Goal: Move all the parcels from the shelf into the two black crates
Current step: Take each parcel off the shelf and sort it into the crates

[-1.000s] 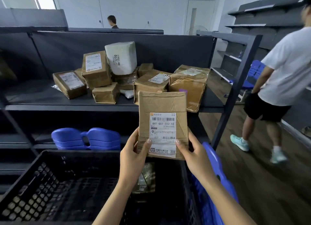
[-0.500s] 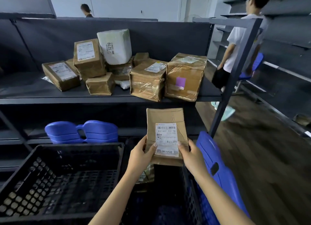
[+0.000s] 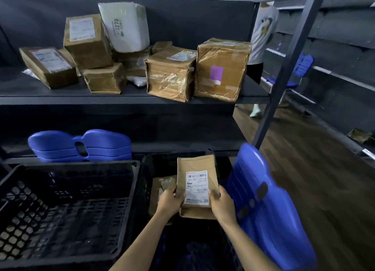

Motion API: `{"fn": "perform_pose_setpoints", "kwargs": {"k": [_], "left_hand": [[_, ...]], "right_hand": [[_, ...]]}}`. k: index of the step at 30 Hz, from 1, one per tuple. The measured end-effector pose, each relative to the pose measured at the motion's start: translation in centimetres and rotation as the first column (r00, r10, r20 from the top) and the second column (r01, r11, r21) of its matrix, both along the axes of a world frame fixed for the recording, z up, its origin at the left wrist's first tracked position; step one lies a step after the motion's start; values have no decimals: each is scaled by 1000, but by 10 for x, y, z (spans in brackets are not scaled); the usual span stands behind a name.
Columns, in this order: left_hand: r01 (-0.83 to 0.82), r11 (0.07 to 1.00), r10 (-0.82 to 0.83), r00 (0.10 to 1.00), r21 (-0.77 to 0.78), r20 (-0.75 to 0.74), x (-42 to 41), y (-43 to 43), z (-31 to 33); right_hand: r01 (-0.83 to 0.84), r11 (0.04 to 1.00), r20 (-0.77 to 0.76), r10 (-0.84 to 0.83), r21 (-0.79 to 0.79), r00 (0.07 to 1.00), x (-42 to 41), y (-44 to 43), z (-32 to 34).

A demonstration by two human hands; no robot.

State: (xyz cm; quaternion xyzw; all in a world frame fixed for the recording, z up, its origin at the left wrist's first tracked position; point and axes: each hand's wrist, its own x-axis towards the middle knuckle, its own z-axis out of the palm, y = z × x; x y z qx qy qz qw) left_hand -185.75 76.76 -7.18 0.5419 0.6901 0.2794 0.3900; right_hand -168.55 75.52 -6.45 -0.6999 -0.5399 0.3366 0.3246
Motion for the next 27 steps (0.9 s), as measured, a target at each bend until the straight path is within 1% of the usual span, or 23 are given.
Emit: {"fn": "perform_pose_setpoints", "kwargs": {"k": [5, 10, 14, 17, 19, 23, 27], "left_hand": [[-15, 1000, 16, 1000, 8, -16, 0, 2, -30], [-9, 1000, 9, 1000, -1, -24, 3, 11, -51], [-20, 1000, 20, 1000, -14, -17, 4, 19, -65], [-27, 999, 26, 999, -23, -39, 4, 25, -76], [-23, 999, 21, 998, -33, -58, 3, 29, -85], [-16, 997, 15, 1000, -75, -24, 0, 35, -103], [-10, 996, 8, 1000, -85, -21, -2, 43, -113]], "right_hand": [[11, 1000, -17, -11, -6, 1000, -3, 5, -28], [24, 1000, 24, -23, -20, 999, -1, 16, -52], [35, 999, 9, -35, 0, 999, -6, 29, -73], [62, 998, -24, -62, -1, 998, -12, 36, -87], [86, 996, -42, -87, -16, 995, -16, 42, -97], [108, 991, -47, -111, -76, 993, -23, 50, -120], [111, 987, -103, -122, -112, 987, -26, 60, -135]]}}
